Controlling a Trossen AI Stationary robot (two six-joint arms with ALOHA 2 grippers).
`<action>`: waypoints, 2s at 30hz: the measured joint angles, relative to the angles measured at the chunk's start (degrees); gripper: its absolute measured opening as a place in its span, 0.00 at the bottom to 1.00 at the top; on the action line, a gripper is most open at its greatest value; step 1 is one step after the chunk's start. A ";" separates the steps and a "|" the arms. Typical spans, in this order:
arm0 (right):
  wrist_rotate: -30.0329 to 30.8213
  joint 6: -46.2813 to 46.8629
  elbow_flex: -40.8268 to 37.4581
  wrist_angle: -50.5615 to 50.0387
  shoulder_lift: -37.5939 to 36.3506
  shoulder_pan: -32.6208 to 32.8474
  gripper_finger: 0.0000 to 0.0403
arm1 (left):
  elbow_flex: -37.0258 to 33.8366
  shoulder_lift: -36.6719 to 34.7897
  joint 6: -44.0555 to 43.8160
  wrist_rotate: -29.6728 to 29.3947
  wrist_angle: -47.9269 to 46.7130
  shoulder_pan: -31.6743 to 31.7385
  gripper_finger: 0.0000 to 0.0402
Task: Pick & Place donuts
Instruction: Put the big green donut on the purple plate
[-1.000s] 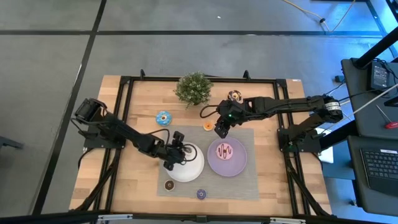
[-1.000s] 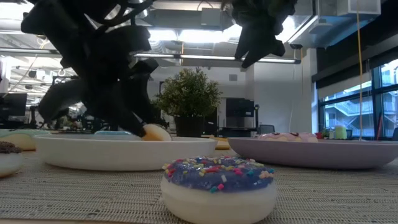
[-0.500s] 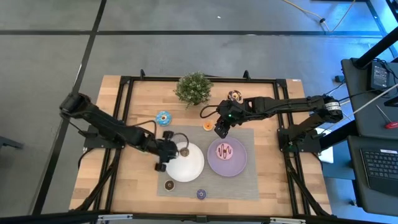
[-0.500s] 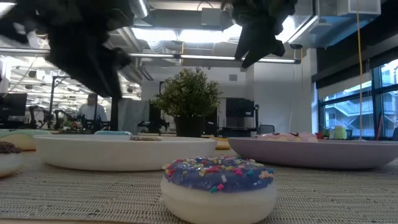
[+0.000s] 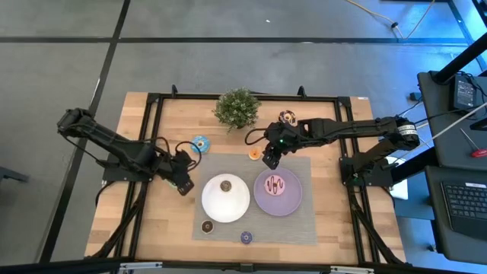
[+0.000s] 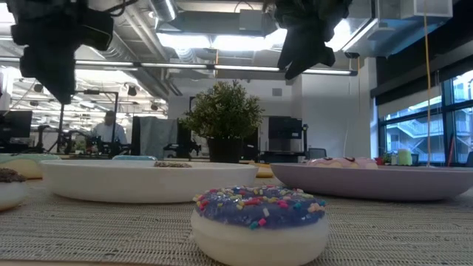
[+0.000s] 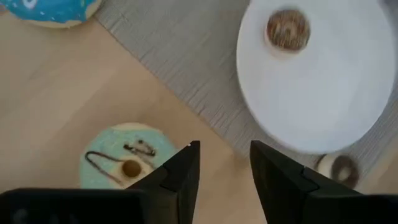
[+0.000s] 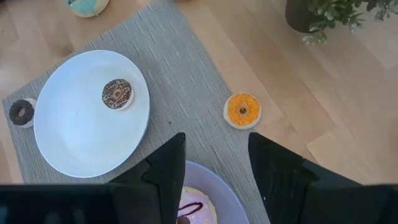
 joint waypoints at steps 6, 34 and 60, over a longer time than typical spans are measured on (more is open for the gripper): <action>0.01 -0.05 0.00 0.49 0.00 0.00 0.44 | 0.00 0.86 -9.77 1.78 -10.08 0.63 0.32; -0.02 0.03 0.00 2.97 0.00 0.00 0.44 | -6.25 3.31 -20.22 -0.75 -12.34 0.99 0.48; -0.04 -1.45 0.00 3.43 0.00 0.02 0.44 | -15.32 4.09 -30.32 5.94 -1.87 2.89 0.51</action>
